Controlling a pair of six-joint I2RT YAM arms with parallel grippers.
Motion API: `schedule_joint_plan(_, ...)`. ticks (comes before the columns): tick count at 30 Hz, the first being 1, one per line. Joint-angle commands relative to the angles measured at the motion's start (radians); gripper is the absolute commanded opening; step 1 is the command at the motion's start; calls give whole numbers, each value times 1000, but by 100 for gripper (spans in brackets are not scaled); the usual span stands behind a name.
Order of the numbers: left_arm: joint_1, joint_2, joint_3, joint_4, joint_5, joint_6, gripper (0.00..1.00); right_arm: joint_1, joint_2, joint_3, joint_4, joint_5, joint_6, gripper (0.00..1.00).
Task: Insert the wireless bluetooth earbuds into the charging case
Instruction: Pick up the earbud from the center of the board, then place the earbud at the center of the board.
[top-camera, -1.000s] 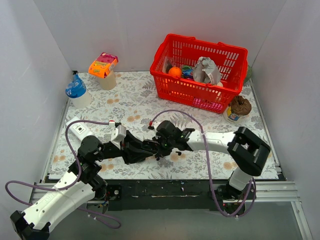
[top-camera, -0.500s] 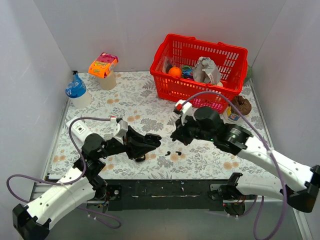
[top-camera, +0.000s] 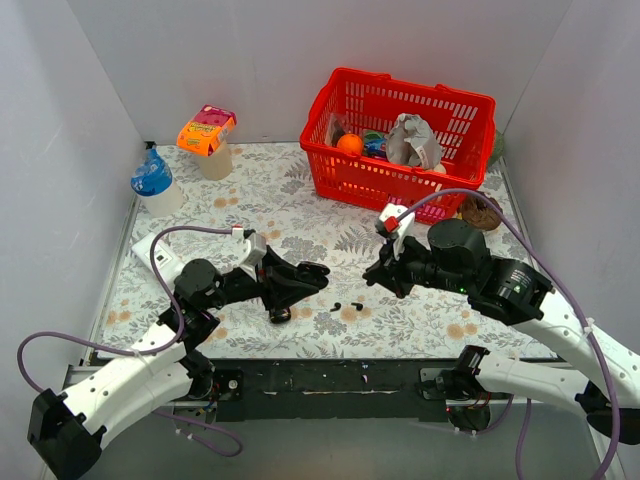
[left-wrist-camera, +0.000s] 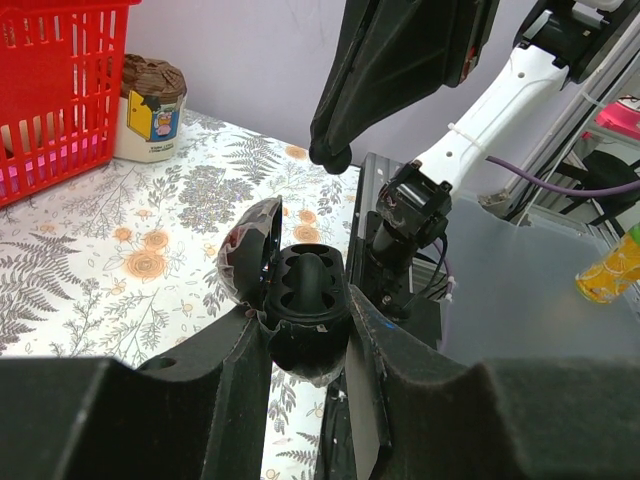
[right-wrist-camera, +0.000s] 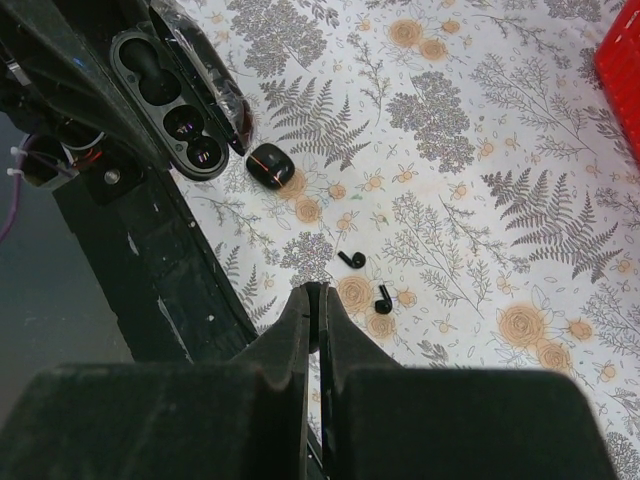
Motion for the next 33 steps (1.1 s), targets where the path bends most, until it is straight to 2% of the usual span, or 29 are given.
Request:
schedule_joint_plan(1, -3, -25, 28, 8, 17, 11, 0, 2, 9, 28, 7, -22, -31, 1)
schedule_joint_plan(5, -3, -40, 17, -10, 6, 20, 0, 1, 32, 21, 34, 7, 15, 1)
schedule_joint_plan(7, -3, -46, -1, -7, -6, 22, 0, 1, 43, 24, 56, 55, 102, 1)
schedule_joint_plan(13, -3, -49, -30, 57, -52, 45, 0, 1, 86, 71, 123, 27, 309, 1)
schedule_joint_plan(16, -3, -48, -29, 64, -69, 60, 0, 1, 103, 91, 143, 19, 349, 1)
schedule_joint_plan(19, -3, -60, -26, 45, -89, 65, 0, -2, 135, 97, 93, 116, 364, 1)
schedule_joint_plan(21, -3, -74, -35, 36, -109, 57, 0, -22, 163, 55, 83, 156, 381, 1)
schedule_joint_plan(22, -3, -83, -43, 38, -114, 53, 0, -69, 170, 27, 93, 150, 400, 1)
schedule_joint_plan(23, -3, -103, -58, 45, -120, 41, 0, -106, 178, -52, 111, 89, 451, 1)
schedule_joint_plan(26, -5, -140, -89, 70, -141, 10, 0, -246, 172, -215, 301, -75, 572, 1)
schedule_joint_plan(28, -5, -154, -95, 74, -150, -4, 0, -309, 184, -344, 443, -103, 634, 1)
schedule_joint_plan(31, -3, -167, -101, 67, -155, -24, 0, -355, 232, -430, 553, -70, 714, 1)
schedule_joint_plan(33, -3, -175, -106, 58, -155, -36, 0, -372, 241, -474, 605, 18, 798, 1)
